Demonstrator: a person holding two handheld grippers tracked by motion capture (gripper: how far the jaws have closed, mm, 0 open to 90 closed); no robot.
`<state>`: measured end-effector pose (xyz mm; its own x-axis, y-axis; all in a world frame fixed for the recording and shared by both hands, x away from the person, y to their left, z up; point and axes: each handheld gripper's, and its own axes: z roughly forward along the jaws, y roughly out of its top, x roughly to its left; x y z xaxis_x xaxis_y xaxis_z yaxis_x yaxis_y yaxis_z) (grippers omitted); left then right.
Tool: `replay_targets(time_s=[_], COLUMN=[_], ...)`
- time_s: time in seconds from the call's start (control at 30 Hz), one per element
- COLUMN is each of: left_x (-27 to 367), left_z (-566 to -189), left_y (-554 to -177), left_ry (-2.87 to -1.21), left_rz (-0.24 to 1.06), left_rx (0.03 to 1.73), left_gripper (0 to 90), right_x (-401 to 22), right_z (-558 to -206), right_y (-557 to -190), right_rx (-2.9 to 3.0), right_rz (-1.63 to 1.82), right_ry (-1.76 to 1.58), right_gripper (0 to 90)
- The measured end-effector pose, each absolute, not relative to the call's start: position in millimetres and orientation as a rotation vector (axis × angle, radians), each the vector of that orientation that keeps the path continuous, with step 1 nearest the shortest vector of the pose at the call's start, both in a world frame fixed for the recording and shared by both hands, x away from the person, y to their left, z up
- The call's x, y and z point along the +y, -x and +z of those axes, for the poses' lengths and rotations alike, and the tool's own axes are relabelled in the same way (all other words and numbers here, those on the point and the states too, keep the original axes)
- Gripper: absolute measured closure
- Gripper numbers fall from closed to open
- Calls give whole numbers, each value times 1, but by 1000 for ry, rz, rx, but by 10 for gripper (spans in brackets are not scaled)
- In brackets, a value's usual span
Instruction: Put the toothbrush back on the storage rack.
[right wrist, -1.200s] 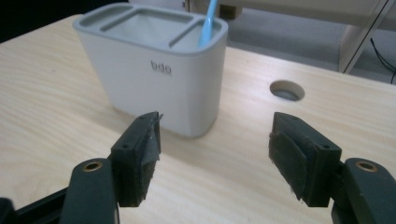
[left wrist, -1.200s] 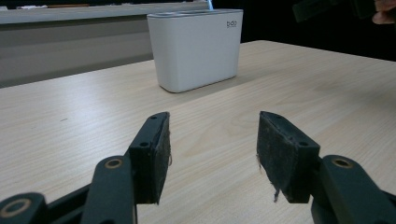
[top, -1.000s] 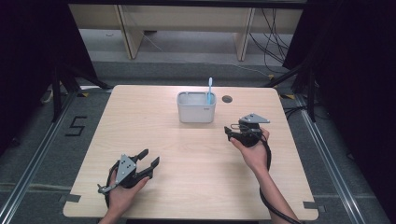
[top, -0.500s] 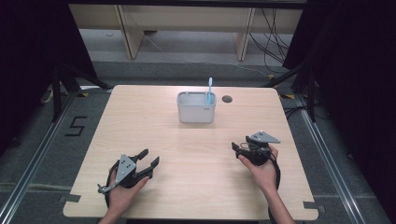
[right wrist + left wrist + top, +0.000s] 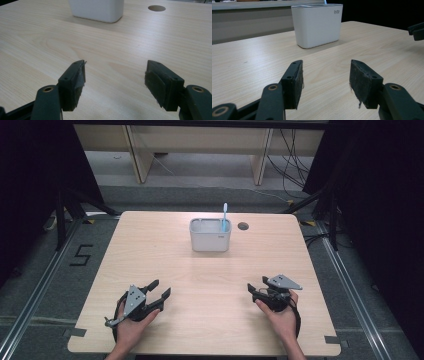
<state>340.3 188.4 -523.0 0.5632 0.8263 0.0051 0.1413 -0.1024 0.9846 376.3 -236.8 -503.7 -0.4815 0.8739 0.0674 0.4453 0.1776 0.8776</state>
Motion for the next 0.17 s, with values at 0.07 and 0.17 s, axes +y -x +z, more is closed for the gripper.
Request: replay_targets(time_s=[0.07,0.17], left_x=[189,189], left_z=[-523,-523], left_y=[-341,-341], left_ry=[-1593,-1594], left_rz=[708,707], left_rx=[840,841], left_gripper=[440,440], right_x=[-236,-237], right_z=[-503,-504], right_y=[-376,-377], right_rx=[1993,1990], right_rz=[1255,1262], right_ry=[-1255,-1243], right_gripper=[335,334])
